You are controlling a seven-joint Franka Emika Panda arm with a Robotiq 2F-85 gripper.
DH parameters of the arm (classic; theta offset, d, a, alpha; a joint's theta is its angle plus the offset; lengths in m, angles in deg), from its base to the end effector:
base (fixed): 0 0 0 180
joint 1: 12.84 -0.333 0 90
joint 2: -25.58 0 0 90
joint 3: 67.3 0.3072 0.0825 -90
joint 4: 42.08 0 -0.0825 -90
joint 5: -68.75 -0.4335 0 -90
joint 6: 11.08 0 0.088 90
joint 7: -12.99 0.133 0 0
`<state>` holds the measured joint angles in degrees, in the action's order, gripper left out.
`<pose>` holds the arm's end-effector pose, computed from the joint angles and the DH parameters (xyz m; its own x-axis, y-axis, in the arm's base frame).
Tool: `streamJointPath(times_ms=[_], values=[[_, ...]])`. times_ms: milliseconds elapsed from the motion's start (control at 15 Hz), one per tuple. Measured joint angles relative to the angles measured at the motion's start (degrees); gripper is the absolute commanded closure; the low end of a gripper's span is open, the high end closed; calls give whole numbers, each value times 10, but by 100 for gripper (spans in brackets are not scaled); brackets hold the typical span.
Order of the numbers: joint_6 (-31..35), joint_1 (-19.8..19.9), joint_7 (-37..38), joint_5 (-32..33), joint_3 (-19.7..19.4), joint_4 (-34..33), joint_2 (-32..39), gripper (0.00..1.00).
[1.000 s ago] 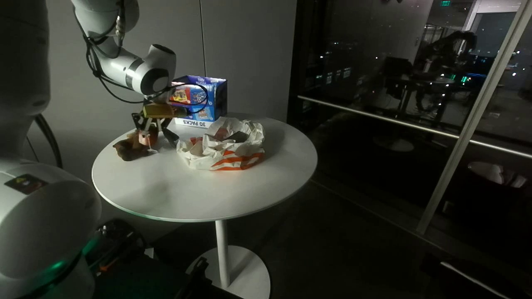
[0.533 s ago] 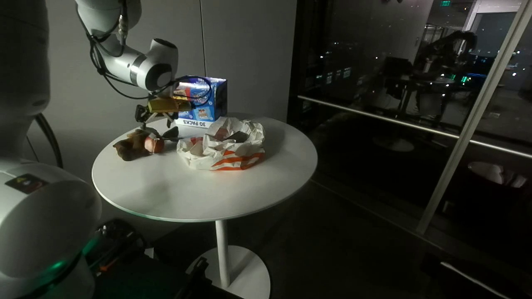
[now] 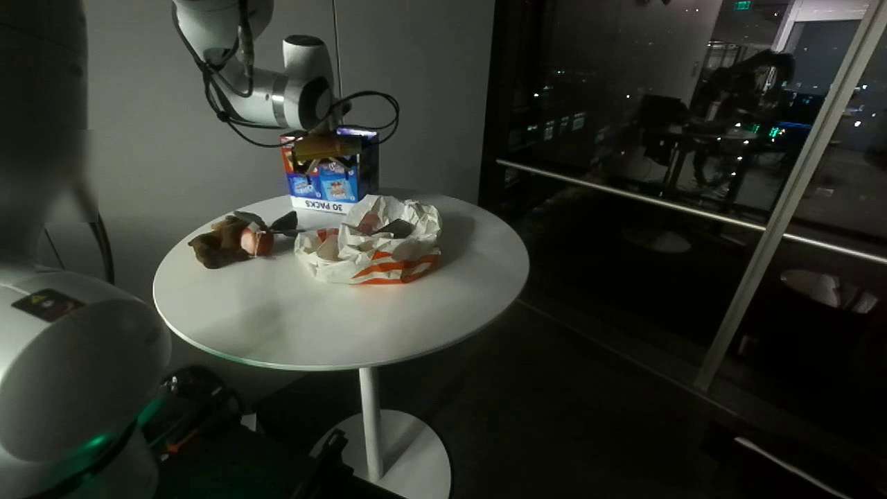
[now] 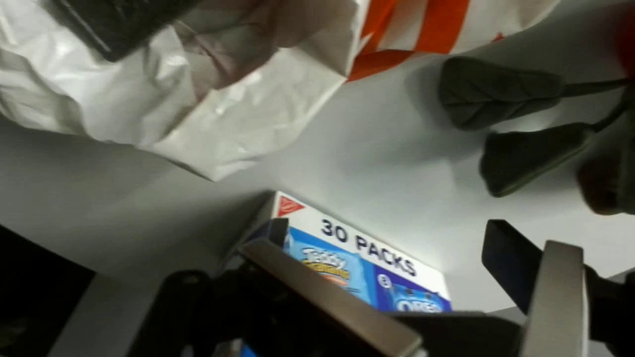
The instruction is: Remove the items from the plastic bag and put them on the table
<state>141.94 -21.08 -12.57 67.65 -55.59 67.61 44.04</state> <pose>0.6633 0.2339 0.3161 0.6453 0.6401 0.4169 0.6627 -0.7406 0.1114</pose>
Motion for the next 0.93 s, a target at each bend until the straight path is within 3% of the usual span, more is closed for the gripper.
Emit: streamJointPath(times_ms=[533,933], values=[[-22,-58,338,217,-137,-11,8,0],[-124,-71,508,239,-152,-11,16,0]])
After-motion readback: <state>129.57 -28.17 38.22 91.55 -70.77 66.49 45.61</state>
